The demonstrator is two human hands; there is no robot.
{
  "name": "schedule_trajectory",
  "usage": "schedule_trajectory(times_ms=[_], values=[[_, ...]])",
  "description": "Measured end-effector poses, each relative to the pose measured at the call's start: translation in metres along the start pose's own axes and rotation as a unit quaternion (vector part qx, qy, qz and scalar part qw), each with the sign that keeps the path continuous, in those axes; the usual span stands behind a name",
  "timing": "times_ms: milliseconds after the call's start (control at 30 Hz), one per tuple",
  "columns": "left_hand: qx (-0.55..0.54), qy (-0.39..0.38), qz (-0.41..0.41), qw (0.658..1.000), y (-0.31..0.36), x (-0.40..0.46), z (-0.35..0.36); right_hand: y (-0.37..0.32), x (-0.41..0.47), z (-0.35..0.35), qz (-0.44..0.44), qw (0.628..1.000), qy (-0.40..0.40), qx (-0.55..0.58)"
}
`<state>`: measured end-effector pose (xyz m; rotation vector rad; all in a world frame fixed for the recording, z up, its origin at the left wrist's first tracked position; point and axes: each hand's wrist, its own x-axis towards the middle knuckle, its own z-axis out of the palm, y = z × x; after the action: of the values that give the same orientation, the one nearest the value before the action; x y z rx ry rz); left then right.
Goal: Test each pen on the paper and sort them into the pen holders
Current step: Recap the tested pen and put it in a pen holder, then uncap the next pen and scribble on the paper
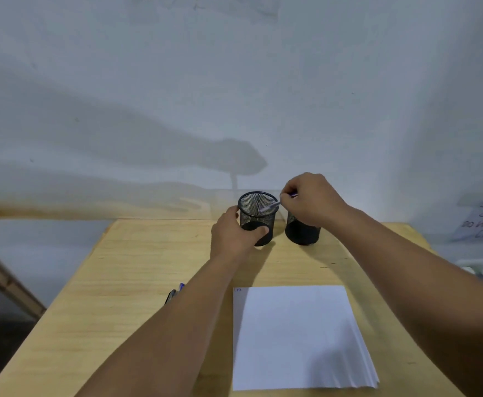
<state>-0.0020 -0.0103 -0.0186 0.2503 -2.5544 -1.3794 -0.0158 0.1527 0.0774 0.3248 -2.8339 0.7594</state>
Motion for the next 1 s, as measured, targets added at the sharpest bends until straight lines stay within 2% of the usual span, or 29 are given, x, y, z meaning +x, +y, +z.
schedule_trajectory(times_ms=[133,333,400,500,600,800,1000], values=[[-0.037,0.010,0.004,0.999,-0.003,0.004,0.004,0.001,0.015,0.017,-0.003,0.998,-0.049,-0.039],[-0.001,0.012,0.013,1.000,-0.001,0.003,0.003,0.002,0.018,0.031,-0.021,0.997,-0.024,-0.066],[0.019,-0.003,0.014,1.000,-0.003,0.004,0.000,0.001,0.012,0.032,-0.026,0.996,-0.002,-0.083],[0.062,-0.030,0.005,0.998,-0.006,0.000,-0.013,0.000,-0.004,0.032,-0.052,0.989,0.086,-0.105],[0.071,-0.051,0.007,0.996,-0.015,-0.012,-0.033,-0.004,-0.029,0.036,-0.084,0.984,0.148,-0.043],[0.121,-0.124,0.029,0.985,-0.042,-0.044,-0.081,-0.027,-0.081,0.061,-0.053,0.993,0.059,0.092],[0.169,-0.099,0.015,0.980,-0.074,-0.069,-0.125,-0.059,-0.122,0.103,-0.012,0.990,-0.072,0.119]])
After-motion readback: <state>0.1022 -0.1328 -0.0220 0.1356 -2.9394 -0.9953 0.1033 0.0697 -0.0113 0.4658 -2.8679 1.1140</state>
